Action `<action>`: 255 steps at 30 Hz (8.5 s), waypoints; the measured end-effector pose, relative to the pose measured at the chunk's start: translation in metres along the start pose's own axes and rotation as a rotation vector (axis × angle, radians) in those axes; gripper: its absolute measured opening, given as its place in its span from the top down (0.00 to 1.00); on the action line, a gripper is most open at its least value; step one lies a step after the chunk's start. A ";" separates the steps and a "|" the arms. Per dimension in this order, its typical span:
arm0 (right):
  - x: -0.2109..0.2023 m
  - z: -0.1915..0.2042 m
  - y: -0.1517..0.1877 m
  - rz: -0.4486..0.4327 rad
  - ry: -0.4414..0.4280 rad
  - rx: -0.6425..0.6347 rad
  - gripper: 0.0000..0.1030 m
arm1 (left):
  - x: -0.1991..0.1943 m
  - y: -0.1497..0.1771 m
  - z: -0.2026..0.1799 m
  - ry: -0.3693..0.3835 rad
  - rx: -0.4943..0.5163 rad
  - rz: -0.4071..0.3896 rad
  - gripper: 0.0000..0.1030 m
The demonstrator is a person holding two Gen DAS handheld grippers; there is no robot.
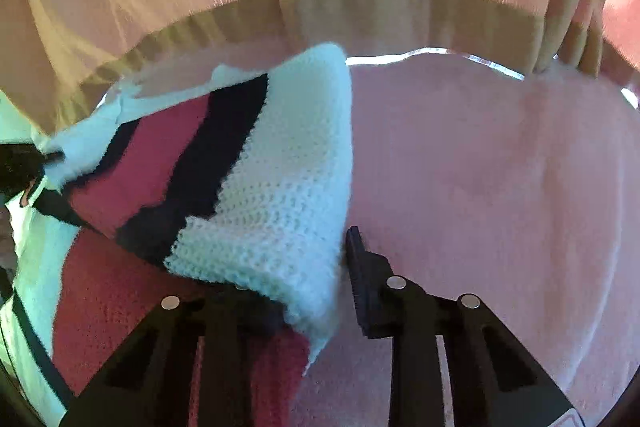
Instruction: Fold small clothes
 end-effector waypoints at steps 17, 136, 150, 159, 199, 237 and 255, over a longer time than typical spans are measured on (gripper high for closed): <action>-0.012 0.033 0.007 0.022 0.010 -0.031 1.00 | 0.013 0.009 0.003 -0.025 0.035 0.006 0.90; 0.020 0.069 -0.032 -0.038 -0.076 0.214 0.94 | -0.031 0.015 0.102 -0.191 -0.253 0.011 0.79; -0.050 0.066 -0.034 -0.195 -0.005 0.138 0.79 | -0.069 -0.003 0.086 -0.134 -0.238 -0.056 0.73; -0.022 0.197 -0.035 -0.111 -0.245 -0.038 0.91 | -0.043 -0.007 0.007 -0.016 0.002 -0.065 0.75; -0.029 -0.004 -0.003 -0.052 -0.020 0.344 0.25 | -0.030 0.015 0.103 -0.165 -0.171 0.012 0.24; -0.221 0.085 0.188 0.070 -0.221 0.160 0.89 | -0.231 0.201 0.136 -0.055 0.046 0.196 0.89; -0.417 -0.019 0.218 -0.018 -0.044 0.099 0.97 | -0.414 0.297 0.029 0.268 0.190 0.160 0.92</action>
Point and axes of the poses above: each gripper's, at about its wrist camera, not at the fingertips, and x roughly the way its jaws point, z to its left, y to its underside, the point moved 10 cm from there along x, roughly the way its jaws point, and after that the axes turned 12 degrees about -z, right-handed, at the moved point
